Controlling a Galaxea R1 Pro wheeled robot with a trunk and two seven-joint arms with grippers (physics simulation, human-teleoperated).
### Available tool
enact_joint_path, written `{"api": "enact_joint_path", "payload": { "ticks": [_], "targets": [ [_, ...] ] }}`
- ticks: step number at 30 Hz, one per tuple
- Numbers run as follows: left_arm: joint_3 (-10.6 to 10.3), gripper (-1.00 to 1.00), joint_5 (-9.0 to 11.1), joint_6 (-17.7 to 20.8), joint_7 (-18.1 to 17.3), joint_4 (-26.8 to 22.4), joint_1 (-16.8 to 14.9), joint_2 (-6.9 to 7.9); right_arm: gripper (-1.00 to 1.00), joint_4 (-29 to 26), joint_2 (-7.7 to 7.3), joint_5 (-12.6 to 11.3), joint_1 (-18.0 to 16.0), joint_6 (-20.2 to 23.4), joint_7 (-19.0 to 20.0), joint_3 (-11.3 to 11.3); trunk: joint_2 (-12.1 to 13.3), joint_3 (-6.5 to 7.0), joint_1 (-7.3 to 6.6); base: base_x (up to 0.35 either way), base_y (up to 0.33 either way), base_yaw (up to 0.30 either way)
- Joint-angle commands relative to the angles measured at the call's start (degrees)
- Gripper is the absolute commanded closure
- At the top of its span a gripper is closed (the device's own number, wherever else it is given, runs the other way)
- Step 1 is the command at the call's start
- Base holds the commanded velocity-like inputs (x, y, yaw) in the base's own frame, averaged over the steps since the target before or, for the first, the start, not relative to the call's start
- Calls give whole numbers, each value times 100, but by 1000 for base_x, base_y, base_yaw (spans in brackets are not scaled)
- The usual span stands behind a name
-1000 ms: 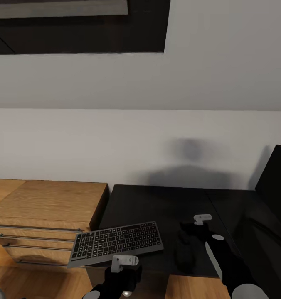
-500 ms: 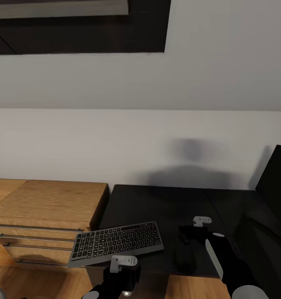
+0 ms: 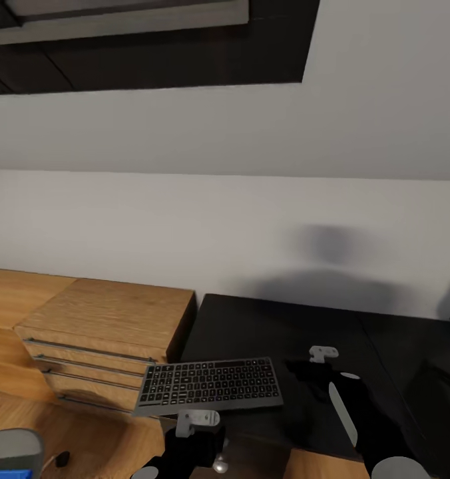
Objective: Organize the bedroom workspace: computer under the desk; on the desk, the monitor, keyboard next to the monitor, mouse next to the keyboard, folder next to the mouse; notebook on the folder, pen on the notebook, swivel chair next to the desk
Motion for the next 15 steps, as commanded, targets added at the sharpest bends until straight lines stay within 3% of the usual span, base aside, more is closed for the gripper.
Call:
{"api": "enact_joint_path", "payload": {
  "ticks": [1, 15],
  "targets": [
    [-6, -100, 60, 20, 51, -7, -3, -1, -100, -10, 0, -45, -1, 29, 12, -10, -6, -6, 1, 0, 0, 273],
    [-6, -100, 60, 22, 46, -7, -3, 0, -100, -10, 1, -32, 7, -7, 12, -2, -6, -6, 1, 0, 0, 274]
  ]
}}
